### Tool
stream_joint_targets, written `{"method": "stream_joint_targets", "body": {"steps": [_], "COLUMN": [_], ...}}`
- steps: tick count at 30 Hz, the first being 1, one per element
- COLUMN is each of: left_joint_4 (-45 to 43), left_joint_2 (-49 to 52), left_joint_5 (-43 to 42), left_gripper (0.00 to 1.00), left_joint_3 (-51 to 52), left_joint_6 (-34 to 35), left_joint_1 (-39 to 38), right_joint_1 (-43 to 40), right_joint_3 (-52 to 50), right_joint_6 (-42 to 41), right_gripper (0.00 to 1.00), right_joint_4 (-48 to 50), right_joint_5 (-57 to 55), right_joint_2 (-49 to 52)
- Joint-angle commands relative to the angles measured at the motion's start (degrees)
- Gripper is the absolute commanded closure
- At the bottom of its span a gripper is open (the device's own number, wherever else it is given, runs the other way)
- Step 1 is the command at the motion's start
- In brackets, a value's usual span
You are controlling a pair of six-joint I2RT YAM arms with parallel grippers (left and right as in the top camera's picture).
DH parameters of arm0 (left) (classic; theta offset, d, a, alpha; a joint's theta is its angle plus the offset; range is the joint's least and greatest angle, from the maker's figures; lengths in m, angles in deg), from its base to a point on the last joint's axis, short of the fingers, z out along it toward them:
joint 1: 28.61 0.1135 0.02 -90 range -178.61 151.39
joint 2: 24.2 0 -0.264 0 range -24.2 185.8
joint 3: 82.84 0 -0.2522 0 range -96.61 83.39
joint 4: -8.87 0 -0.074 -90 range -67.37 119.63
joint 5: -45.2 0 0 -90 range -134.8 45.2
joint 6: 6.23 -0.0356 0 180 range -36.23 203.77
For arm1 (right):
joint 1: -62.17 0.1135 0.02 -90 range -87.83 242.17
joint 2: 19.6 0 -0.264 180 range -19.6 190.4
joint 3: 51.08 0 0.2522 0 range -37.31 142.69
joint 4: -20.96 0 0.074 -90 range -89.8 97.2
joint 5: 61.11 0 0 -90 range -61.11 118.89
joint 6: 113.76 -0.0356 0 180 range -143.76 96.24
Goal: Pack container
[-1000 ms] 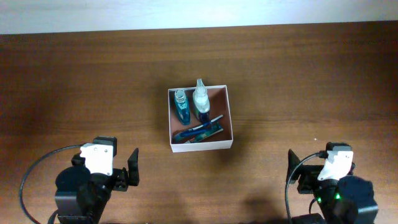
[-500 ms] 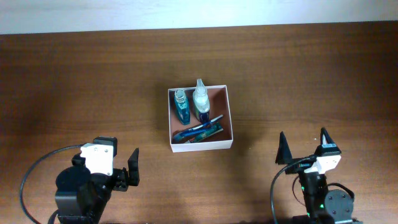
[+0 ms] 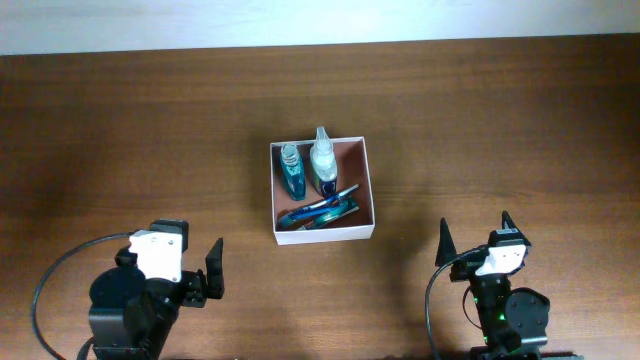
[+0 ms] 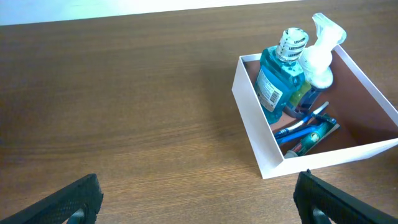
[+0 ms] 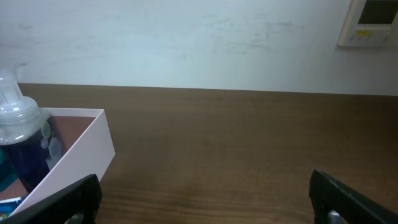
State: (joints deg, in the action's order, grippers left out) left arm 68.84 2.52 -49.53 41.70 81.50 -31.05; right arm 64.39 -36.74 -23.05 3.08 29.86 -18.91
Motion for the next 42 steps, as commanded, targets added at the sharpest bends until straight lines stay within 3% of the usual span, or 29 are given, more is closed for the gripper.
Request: {"method": "stream_joint_targets", "body": {"steps": [1, 19, 20, 26, 32, 35, 38, 42], "left_joint_4": [-0.1, -0.1, 0.3, 2.0, -14.7, -34.9, -45.7, -46.5], "left_joint_2": [-0.3, -0.3, -0.5, -7.6, -21.3, -26.3, -26.4, -26.4], "left_joint_5": [-0.9, -0.9, 1.8, 2.6, 2.9, 2.8, 2.6, 2.6], "left_gripper": [0.01, 0.01, 0.01, 0.01, 0.01, 0.01, 0.01, 0.01], "left_joint_3": [0.3, 0.3, 0.3, 4.6, 23.5, 35.0, 39.7, 41.2], "left_joint_6": [0.8, 0.8, -2.0, -2.6, -2.6, -3.8, -6.1, -7.7], "left_joint_1": [0.1, 0.1, 0.1, 0.1, 0.2, 0.1, 0.1, 0.1], "right_joint_1": [-0.5, -0.5, -0.5, -0.5, -0.5, -0.5, -0.5, -0.5], "right_joint_3": [-0.3, -0.3, -0.3, -0.3, -0.3, -0.3, -0.3, -0.3], "right_joint_6": [0.4, 0.4, 0.4, 0.4, 0.4, 0.4, 0.4, 0.4], "right_gripper": [0.01, 0.01, 0.01, 0.01, 0.01, 0.01, 0.01, 0.01], "right_joint_4": [-0.3, -0.3, -0.3, -0.3, -0.3, -0.3, -0.3, -0.3], "right_joint_5": [0.8, 0.8, 0.7, 0.8, 0.8, 0.8, 0.7, 0.7], "right_joint_2": [-0.4, -0.4, -0.4, -0.4, -0.4, -0.4, -0.4, -0.4]}}
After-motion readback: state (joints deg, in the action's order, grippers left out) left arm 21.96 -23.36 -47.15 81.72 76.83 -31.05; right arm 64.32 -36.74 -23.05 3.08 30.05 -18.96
